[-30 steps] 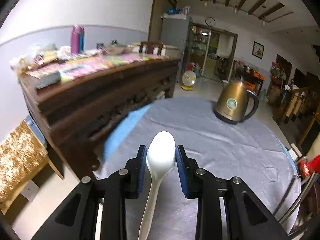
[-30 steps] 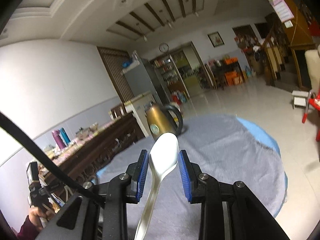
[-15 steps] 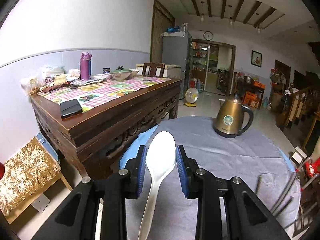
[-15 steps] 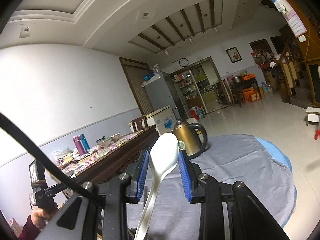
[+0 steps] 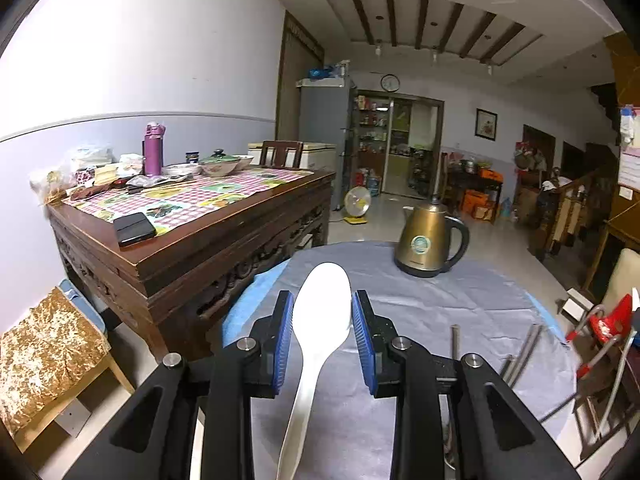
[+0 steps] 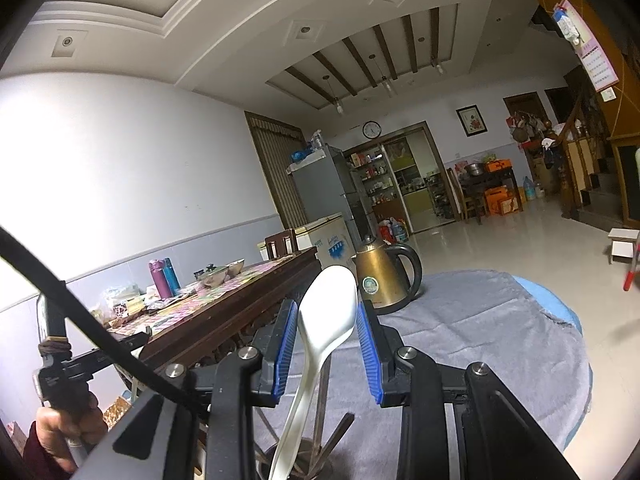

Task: Organize utensils
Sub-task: 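Lift both held white spoons and carry them toward the metal cup, then lower both spoons handle-first into the metal cup beside the chopsticks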

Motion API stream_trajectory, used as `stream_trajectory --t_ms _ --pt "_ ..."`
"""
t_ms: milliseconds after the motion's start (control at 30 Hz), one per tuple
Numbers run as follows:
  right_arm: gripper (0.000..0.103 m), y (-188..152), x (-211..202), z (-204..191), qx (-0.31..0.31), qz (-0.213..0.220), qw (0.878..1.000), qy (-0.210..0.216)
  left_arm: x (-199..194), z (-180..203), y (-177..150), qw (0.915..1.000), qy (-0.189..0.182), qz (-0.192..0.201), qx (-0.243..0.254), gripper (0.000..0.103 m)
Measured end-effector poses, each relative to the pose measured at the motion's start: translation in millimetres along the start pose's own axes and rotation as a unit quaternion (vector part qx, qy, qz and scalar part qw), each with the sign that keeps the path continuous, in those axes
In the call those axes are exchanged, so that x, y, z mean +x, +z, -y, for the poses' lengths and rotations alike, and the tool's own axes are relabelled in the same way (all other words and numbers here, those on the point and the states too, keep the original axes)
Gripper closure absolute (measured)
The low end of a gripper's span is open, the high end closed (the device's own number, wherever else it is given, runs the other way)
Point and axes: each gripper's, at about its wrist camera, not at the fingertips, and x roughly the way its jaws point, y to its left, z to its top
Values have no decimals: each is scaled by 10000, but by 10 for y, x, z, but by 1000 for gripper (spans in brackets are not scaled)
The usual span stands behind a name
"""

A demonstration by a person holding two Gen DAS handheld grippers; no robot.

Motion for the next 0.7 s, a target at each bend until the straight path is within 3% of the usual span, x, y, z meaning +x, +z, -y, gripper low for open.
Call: stream_trajectory --t_ms 433,533,700 --pt "70 -110 122 -90 -63 -78 9998 -190 -137 106 -27 9986 -499 -8 -163 72" --pt "70 -124 129 -103 -77 -88 9997 -197 -151 107 -39 9968 -733 -94 -317 72" --pt "70 -134 91 -89 -89 -14 9995 -313 -154 109 -77 9870 -1433 -243 -688 72"
